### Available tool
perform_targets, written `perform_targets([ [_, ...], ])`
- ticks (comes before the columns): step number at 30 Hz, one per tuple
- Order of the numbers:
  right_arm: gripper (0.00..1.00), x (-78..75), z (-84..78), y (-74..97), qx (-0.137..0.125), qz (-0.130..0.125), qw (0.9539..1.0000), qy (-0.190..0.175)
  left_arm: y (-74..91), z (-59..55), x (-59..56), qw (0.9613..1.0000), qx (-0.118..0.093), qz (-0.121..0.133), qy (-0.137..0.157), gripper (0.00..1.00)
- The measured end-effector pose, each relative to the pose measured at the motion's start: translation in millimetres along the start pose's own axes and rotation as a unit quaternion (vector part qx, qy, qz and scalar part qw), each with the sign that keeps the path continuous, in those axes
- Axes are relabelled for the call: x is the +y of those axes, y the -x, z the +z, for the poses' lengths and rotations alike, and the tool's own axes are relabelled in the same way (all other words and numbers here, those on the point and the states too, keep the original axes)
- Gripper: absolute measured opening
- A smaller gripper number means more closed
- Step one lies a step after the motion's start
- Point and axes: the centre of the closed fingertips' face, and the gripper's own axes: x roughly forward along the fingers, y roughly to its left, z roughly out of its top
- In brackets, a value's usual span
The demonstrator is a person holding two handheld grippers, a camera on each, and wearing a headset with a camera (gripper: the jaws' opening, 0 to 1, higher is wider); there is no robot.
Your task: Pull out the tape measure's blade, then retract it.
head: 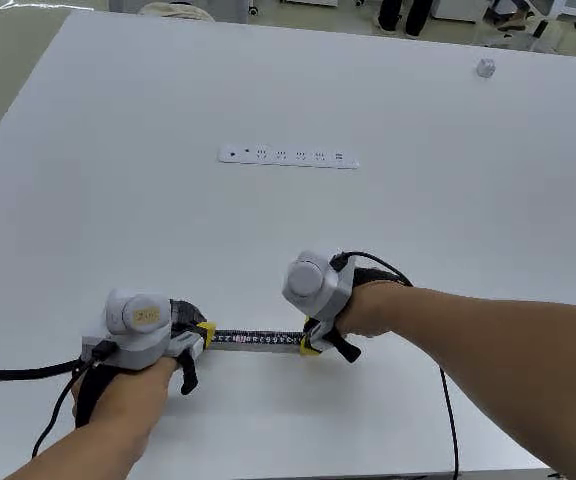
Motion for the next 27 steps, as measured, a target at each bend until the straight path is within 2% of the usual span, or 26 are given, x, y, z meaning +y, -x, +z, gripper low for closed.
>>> perform_targets([
  [27, 0.15, 1.6, 12.0, -2.5, -0.007, 0.002, 1.0, 0.001, 0.9, 0.9, -0.8, 1.0, 0.0, -0.001, 0.0, 0.62],
])
